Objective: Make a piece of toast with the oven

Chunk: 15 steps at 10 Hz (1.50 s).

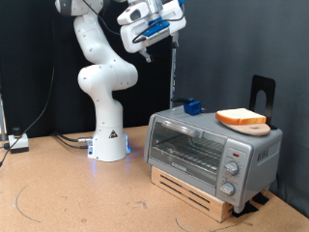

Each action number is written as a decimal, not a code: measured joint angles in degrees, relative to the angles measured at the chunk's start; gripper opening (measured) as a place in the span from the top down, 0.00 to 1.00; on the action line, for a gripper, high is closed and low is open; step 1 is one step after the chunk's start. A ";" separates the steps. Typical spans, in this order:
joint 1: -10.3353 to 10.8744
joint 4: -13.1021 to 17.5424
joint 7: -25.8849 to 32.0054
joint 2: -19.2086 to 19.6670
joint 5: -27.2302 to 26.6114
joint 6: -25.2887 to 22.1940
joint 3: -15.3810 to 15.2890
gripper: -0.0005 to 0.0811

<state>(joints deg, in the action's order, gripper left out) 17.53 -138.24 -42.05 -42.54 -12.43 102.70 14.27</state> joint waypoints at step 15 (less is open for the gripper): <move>0.36 -3.51 14.77 1.27 -4.85 -0.42 6.27 0.01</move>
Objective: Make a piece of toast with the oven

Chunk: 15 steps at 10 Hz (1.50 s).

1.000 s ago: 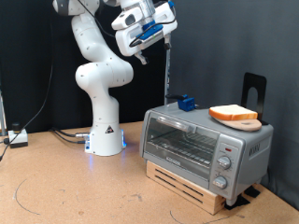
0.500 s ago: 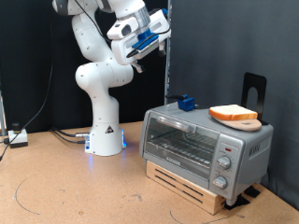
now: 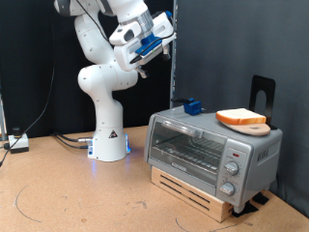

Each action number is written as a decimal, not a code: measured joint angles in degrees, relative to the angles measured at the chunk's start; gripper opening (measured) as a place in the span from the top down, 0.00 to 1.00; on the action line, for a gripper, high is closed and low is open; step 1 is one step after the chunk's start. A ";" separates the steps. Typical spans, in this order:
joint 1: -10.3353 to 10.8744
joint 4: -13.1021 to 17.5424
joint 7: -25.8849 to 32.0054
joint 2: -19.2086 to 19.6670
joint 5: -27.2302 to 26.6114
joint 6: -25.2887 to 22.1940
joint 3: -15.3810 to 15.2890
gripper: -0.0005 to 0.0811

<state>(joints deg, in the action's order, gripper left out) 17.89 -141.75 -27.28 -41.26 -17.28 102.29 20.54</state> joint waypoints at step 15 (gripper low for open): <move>0.85 -8.52 16.40 7.24 -2.41 5.84 6.65 0.01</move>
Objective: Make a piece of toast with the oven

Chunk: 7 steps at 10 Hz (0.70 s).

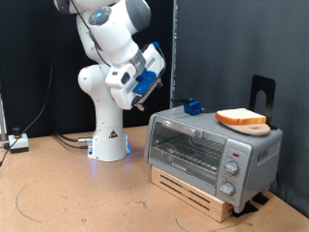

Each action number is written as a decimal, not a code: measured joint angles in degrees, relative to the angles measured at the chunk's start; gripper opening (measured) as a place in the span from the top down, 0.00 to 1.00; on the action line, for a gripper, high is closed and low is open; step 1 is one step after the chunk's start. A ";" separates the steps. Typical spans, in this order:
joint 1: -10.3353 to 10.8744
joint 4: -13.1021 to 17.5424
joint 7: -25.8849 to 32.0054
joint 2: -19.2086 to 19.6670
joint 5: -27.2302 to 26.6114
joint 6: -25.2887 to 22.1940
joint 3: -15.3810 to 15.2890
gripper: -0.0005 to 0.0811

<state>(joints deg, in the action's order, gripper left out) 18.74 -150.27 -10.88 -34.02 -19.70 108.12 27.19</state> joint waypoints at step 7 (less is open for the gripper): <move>2.01 -4.55 2.02 7.02 -0.89 10.69 -1.00 0.01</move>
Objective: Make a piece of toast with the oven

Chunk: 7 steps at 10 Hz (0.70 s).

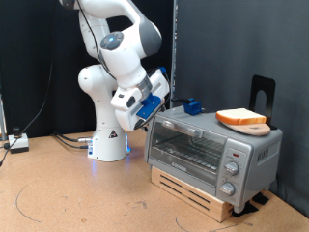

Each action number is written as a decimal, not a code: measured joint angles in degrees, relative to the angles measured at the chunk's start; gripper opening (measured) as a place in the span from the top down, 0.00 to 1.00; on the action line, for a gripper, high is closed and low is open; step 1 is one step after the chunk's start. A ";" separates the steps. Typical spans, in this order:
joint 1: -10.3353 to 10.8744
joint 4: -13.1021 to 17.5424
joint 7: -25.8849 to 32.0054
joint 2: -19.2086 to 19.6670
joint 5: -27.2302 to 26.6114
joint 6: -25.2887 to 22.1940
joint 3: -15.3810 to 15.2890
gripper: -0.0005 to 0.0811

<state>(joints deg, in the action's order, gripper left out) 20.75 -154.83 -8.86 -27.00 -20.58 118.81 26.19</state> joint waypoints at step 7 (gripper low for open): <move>3.50 -0.12 1.67 3.45 -3.78 4.35 -0.22 0.01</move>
<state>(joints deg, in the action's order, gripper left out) 24.26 -154.94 -7.19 -23.54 -24.36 123.16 25.97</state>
